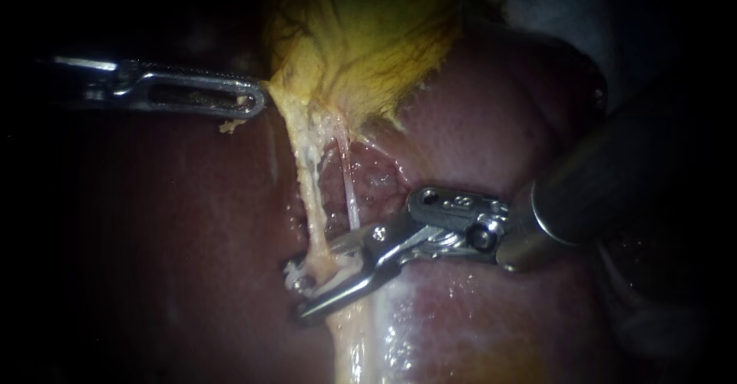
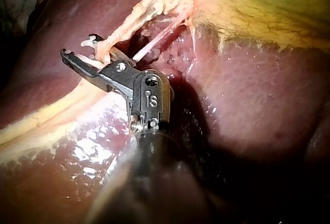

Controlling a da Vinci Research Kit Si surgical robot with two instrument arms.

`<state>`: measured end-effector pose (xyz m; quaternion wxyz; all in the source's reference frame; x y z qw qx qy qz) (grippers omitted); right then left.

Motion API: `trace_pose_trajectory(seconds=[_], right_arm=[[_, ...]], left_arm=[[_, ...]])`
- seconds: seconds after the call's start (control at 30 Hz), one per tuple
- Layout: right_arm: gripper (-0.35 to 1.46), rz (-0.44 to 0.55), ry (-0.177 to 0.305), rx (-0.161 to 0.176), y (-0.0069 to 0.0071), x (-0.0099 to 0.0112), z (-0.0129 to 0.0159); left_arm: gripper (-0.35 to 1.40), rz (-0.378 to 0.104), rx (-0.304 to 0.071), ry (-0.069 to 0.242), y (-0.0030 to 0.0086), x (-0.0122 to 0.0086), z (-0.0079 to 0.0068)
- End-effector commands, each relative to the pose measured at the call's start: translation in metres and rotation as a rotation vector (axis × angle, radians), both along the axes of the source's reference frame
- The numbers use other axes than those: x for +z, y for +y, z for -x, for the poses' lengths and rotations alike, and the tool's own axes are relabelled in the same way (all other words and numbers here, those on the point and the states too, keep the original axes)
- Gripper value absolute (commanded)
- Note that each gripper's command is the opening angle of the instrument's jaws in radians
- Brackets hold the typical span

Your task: Clipping second clip left tube

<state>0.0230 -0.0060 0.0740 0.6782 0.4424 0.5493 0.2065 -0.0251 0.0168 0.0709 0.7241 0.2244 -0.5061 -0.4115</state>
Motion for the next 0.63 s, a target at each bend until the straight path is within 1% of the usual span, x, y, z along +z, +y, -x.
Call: trace_pose_trajectory(seconds=[0.03, 0.07, 0.17, 0.3, 0.63], right_arm=[[-0.04, 0.001, -0.003, 0.008, 0.0, 0.0, 0.0], [-0.08, 0.001, -0.006, 0.014, 0.0, 0.0, 0.0], [-0.35, 0.001, -0.006, 0.014, 0.0001, 0.0001, 0.0], [-0.35, 0.002, -0.008, 0.018, 0.0003, 0.0005, 0.0002], [-0.35, 0.01, -0.007, 0.016, 0.0002, 0.0006, 0.0004]], left_arm=[[-0.35, 0.0, 0.0, 0.0, 0.0, 0.0, 0.0], [-0.35, 0.0, 0.0, 0.0, 0.0, 0.0, 0.0], [-0.35, 0.0, 0.0, 0.0, 0.0, 0.0, 0.0], [-0.35, 0.0, 0.0, 0.0, 0.0, 0.0, 0.0], [-0.35, -0.001, 0.0, 0.0, 0.0001, 0.0, 0.0]])
